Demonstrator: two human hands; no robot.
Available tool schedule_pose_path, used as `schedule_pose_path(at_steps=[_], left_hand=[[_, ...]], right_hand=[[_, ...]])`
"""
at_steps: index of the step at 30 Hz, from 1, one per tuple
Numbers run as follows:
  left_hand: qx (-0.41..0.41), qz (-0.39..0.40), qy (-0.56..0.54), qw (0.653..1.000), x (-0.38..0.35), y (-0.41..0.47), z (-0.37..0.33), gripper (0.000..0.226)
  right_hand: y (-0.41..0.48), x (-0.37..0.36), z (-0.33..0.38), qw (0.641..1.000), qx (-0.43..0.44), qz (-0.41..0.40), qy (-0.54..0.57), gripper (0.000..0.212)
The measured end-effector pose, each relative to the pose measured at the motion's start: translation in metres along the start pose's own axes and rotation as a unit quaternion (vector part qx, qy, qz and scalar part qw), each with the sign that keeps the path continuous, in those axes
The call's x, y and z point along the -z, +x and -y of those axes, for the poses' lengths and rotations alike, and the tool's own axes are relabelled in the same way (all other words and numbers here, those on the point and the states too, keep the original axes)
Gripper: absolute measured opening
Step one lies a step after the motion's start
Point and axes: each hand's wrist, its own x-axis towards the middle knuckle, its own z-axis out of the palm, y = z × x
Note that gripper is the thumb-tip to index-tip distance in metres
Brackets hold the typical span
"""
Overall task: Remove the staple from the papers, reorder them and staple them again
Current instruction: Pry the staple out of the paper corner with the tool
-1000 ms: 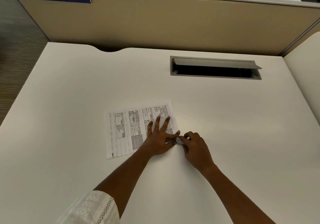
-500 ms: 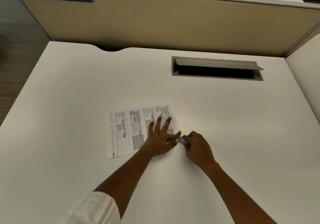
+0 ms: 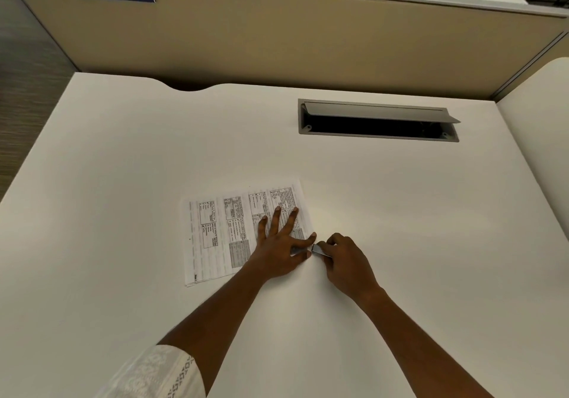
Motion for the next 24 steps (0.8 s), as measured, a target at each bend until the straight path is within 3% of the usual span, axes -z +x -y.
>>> schedule_pose_path(at_steps=[8, 18, 24], left_hand=[[0.002, 0.002, -0.005, 1.000, 0.003, -0.001, -0.003, 0.045], [0.003, 0.006, -0.016, 1.000, 0.006, -0.002, -0.004, 0.042], [0.009, -0.003, -0.037, 0.999, 0.007, -0.003, -0.005, 0.039]], right_hand=[[-0.002, -0.008, -0.006, 0.991, 0.096, -0.074, -0.051, 0.032], [0.003, -0.006, -0.012, 0.996, 0.075, -0.035, 0.024, 0.026], [-0.001, -0.009, -0.013, 0.991, 0.113, -0.068, -0.030, 0.026]])
